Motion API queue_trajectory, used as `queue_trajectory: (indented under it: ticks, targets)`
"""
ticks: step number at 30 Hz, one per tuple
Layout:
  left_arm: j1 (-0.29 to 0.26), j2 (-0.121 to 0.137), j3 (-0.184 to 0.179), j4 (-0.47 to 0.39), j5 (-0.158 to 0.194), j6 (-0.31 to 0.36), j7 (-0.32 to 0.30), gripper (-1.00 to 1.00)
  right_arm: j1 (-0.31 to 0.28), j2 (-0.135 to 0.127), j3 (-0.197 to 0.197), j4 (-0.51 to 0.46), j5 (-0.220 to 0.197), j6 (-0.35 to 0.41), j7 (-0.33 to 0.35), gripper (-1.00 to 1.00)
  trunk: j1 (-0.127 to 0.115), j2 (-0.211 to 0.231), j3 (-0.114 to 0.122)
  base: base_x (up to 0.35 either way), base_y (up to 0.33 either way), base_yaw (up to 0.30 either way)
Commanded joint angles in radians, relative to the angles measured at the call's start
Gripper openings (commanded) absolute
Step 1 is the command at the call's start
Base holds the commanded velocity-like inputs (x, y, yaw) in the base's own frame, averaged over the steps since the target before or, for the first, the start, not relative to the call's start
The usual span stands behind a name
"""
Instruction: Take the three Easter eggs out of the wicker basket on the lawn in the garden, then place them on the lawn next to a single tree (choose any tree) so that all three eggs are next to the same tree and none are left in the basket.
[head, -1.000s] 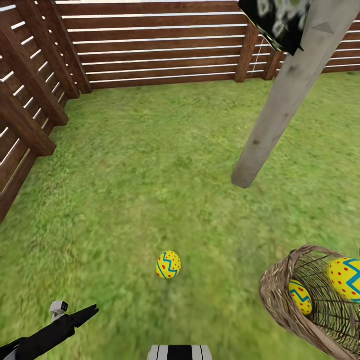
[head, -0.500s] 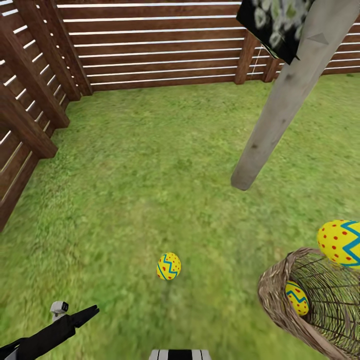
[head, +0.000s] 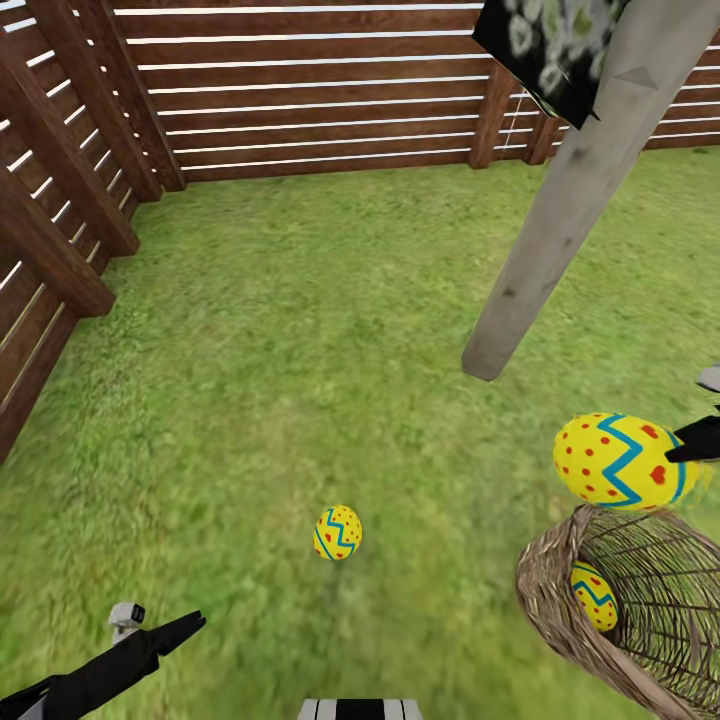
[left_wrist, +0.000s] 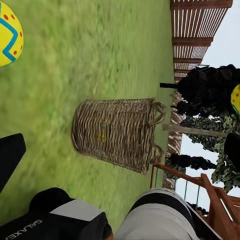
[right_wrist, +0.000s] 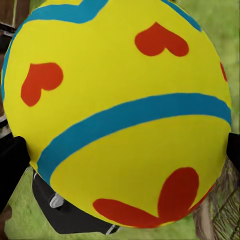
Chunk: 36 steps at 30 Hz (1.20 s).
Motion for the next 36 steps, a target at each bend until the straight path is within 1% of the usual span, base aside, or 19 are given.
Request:
queue_trajectory:
  ticks: [1,3,5,8,9,10,11,16,17,19,20,21,22,24,26,29,30,32,36]
  targets:
    - [0.0,0.0,-0.008,-0.001,0.007,0.011,-0.004,1.0,-0.007,0.02,0.007,0.004,-0.004,0.011,-0.008,-1.0,0.0,0.0,-0.001,0.0,0.0,0.0]
    - [0.0,-0.001,-0.008,-0.001,0.006,0.01,-0.004,1.0,-0.007,0.075,0.0,0.007,-0.013,0.011,-0.027,-1.0,0.0,0.0,-0.001,0.0,0.0,0.0]
    - [0.0,-0.001,-0.008,-0.001,0.006,0.01,-0.004,1.0,-0.007,0.134,-0.03,0.004,-0.021,0.011,-0.032,-1.0,0.0,0.0,-0.001,0.0,0.0,0.0]
    - [0.0,-0.002,-0.008,-0.001,0.006,0.01,-0.004,1.0,-0.007,0.228,-0.049,0.004,-0.024,0.011,-0.035,-1.0,0.0,0.0,-0.001,0.0,0.0,0.0]
    - [0.0,-0.002,-0.008,-0.001,0.006,0.01,-0.004,1.0,-0.007,0.27,-0.051,0.007,-0.024,0.011,-0.046,-1.0,0.0,0.0,-0.001,0.0,0.0,0.0]
    - [0.0,-0.001,-0.008,-0.001,0.006,0.009,-0.004,1.0,-0.008,0.315,-0.052,0.012,-0.023,0.011,-0.078,-1.0,0.0,0.0,-0.001,0.0,0.0,0.0]
    - [0.0,-0.001,-0.008,-0.001,0.006,0.009,-0.004,1.0,-0.007,0.346,-0.051,0.02,-0.024,0.011,-0.107,-1.0,0.0,0.0,-0.001,0.0,0.0,0.0]
    - [0.0,0.001,-0.008,-0.001,0.008,0.009,-0.004,1.0,-0.008,0.594,-0.039,0.2,-0.014,0.011,-0.291,-1.0,0.0,0.0,-0.001,0.0,0.0,0.0]
    - [0.0,0.002,-0.008,0.0,0.009,0.009,-0.004,1.0,-0.008,0.636,-0.037,0.243,-0.013,0.011,-0.347,-1.0,0.0,0.0,-0.001,0.0,0.0,0.0]
    - [0.0,0.001,-0.008,-0.001,0.008,0.009,-0.004,1.0,-0.008,0.696,-0.027,0.315,-0.012,0.011,-0.429,-1.0,0.0,0.0,-0.001,0.0,0.0,0.0]
    - [0.0,0.001,-0.008,-0.001,0.007,0.008,-0.004,1.0,-0.008,0.739,-0.021,0.371,-0.012,0.011,-0.473,-1.0,0.0,0.0,-0.001,0.0,0.0,0.0]
    - [0.0,0.001,-0.008,-0.001,0.006,0.008,-0.004,1.0,-0.007,0.76,-0.02,0.404,-0.012,0.011,-0.493,-1.0,0.0,0.0,-0.001,0.0,0.0,0.0]
    - [0.0,0.001,-0.008,-0.001,0.005,0.008,-0.004,1.0,-0.007,0.793,-0.019,0.461,-0.012,0.011,-0.525,-1.0,0.0,0.0,-0.001,0.0,0.0,0.0]
    - [0.0,0.001,-0.008,-0.001,0.005,0.005,-0.004,1.0,-0.007,0.852,-0.019,0.573,-0.015,0.008,-0.62,-1.0,0.007,-0.014,-0.007,0.0,0.0,0.0]
    - [0.0,0.002,-0.008,-0.001,0.006,-0.002,-0.004,1.0,-0.007,0.891,-0.019,0.643,-0.017,-0.004,-0.716,-1.0,0.015,-0.028,-0.013,0.0,0.0,0.0]
    - [0.0,0.003,-0.008,-0.001,0.007,-0.006,-0.004,1.0,-0.007,0.952,-0.019,0.767,-0.02,-0.122,-0.849,-1.0,0.027,-0.049,-0.023,0.0,0.0,0.0]
    - [0.0,0.003,-0.008,-0.001,0.008,-0.006,-0.004,1.0,-0.007,0.968,-0.019,0.8,-0.021,-0.154,-0.863,-1.0,0.03,-0.056,-0.026,0.0,0.0,0.0]
    - [0.0,0.003,-0.008,-0.001,0.006,-0.007,-0.004,1.0,-0.007,1.021,-0.019,0.898,-0.019,-0.217,-0.887,-1.0,0.038,-0.07,-0.032,0.0,0.0,0.0]
    - [0.0,0.003,-0.008,-0.001,0.006,-0.007,-0.004,1.0,-0.007,1.101,-0.019,0.984,-0.014,-0.264,-0.939,-1.0,0.053,-0.098,-0.045,0.0,0.0,0.0]
